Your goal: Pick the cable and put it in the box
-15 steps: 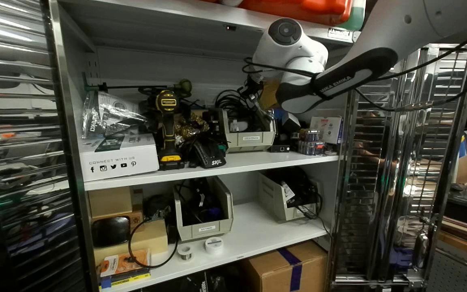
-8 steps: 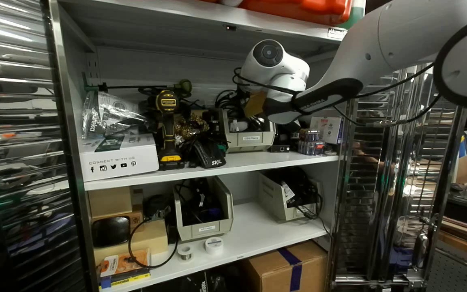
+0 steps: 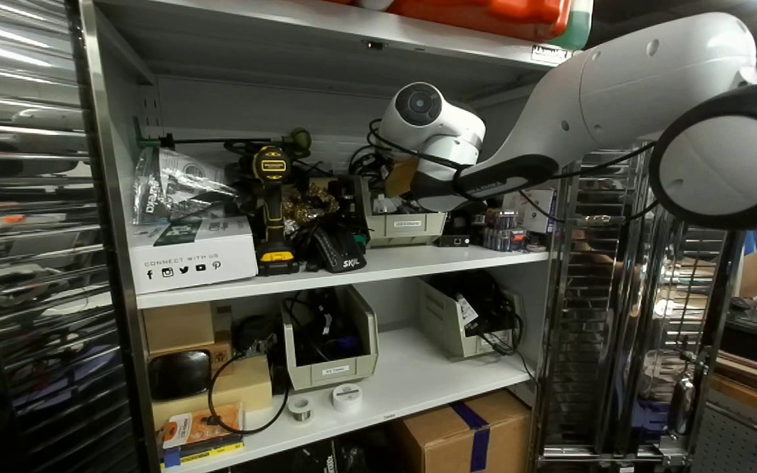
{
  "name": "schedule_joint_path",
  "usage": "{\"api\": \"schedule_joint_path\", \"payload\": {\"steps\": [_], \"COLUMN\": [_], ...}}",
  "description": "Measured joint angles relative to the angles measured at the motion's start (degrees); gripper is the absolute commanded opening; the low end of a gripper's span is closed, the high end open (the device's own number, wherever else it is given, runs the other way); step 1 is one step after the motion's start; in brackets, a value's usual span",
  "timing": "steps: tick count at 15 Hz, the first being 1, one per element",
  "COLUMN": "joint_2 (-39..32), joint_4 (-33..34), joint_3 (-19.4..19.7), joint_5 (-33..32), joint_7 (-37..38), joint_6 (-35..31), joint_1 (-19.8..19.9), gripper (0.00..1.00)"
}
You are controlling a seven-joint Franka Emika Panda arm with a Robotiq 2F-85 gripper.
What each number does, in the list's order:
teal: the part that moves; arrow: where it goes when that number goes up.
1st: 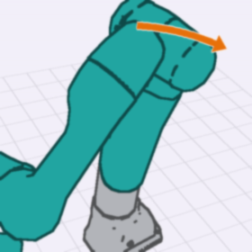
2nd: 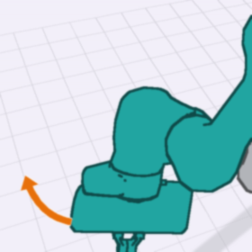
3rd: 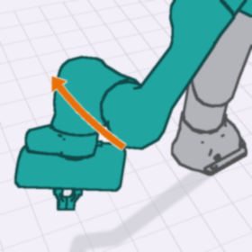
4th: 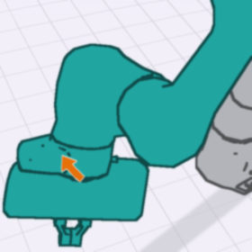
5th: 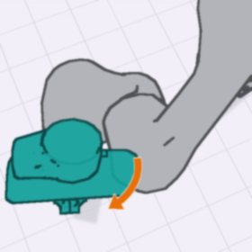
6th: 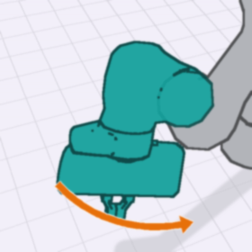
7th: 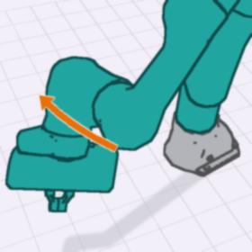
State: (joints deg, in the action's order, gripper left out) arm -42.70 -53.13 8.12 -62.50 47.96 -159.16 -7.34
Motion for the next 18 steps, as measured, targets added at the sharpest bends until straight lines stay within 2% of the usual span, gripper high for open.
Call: {"api": "schedule_joint_path", "payload": {"steps": [3, 7, 9, 13, 18], "joint_2": [-0.9, -0.7, 0.3, 6.8, 19.3], "joint_4": [1.4, 1.5, -0.3, -8.9, -21.7], "joint_3": [-0.2, -0.9, -3.0, -8.6, -15.3], "joint_5": [1.0, 1.9, 4.7, 11.9, 23.1], "joint_7": [-0.2, -0.4, -2.3, -6.6, -11.8], "joint_6": [1.0, 1.4, 2.7, 8.2, 18.5], "joint_1": [0.1, 0.2, 0.6, 2.4, 5.9], "gripper": [0.99, 1.0, 1.0, 1.0, 1.0]}}
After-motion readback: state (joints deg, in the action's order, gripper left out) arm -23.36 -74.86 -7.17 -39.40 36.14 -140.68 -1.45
